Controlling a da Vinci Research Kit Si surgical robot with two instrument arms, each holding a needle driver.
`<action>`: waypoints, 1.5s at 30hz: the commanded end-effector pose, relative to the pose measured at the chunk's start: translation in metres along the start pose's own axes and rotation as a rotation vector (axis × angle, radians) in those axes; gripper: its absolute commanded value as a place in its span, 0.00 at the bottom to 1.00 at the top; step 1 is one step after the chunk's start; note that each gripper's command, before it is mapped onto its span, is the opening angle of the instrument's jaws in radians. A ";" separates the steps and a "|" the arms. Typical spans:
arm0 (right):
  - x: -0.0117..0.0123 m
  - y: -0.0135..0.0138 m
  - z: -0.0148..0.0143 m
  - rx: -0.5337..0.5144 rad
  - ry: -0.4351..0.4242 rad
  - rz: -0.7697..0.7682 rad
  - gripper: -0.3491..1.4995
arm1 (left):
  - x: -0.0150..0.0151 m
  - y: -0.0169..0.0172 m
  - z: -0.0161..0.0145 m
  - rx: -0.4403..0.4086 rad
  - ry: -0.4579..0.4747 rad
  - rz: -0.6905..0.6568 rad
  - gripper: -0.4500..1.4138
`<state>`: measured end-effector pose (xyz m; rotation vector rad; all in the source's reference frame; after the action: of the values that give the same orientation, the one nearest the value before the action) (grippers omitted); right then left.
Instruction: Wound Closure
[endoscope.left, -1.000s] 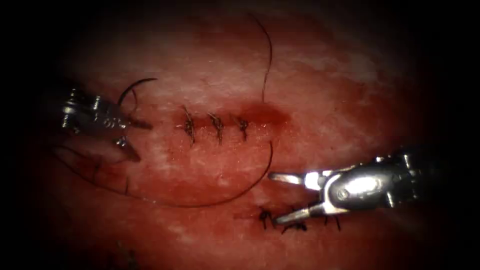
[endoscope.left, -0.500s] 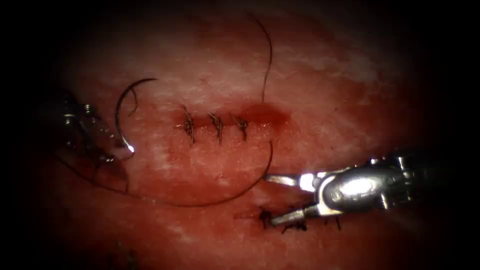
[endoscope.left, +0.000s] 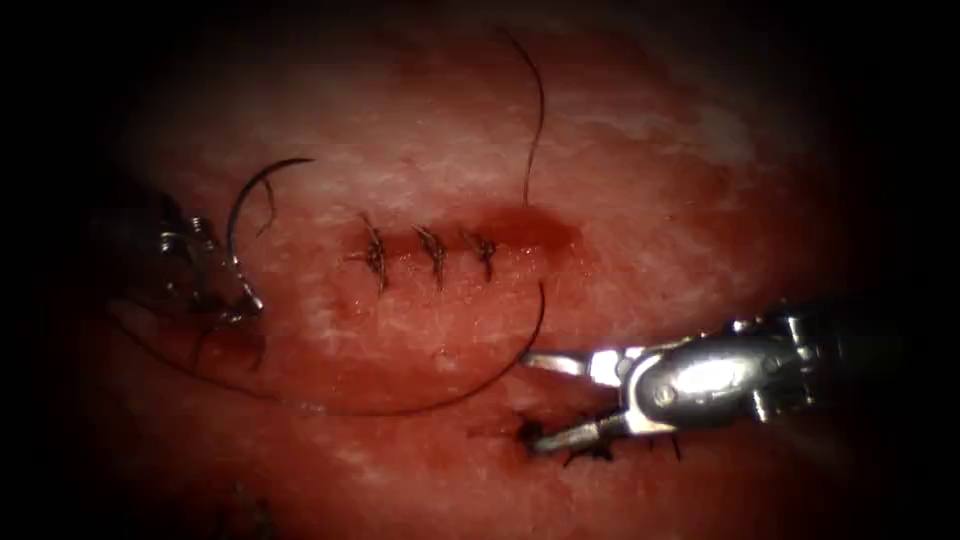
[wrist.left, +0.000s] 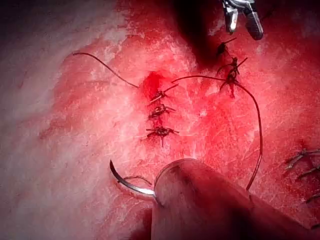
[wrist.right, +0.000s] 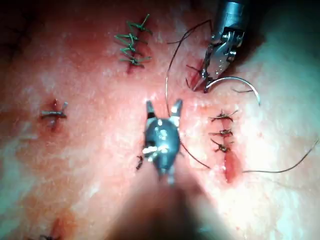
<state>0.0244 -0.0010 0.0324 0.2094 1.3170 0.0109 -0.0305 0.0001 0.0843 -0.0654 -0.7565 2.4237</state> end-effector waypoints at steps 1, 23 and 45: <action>-0.0003 -0.0007 0.0008 0.002 0.001 0.001 0.56 | 0.0000 0.0004 0.0011 -0.009 -0.003 0.001 0.21; 0.0011 0.0052 0.0001 -0.174 -0.039 0.076 0.09 | 0.0099 0.0036 -0.0187 -0.303 0.680 0.026 0.00; -0.0031 0.0072 0.0144 -0.105 -0.014 0.108 0.00 | 0.0242 0.0078 -0.0228 -0.559 1.103 0.068 0.00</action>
<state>0.0375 0.0043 0.0395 0.1885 1.2820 0.1696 -0.0496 0.0207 0.0639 -1.5077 -0.8140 1.7098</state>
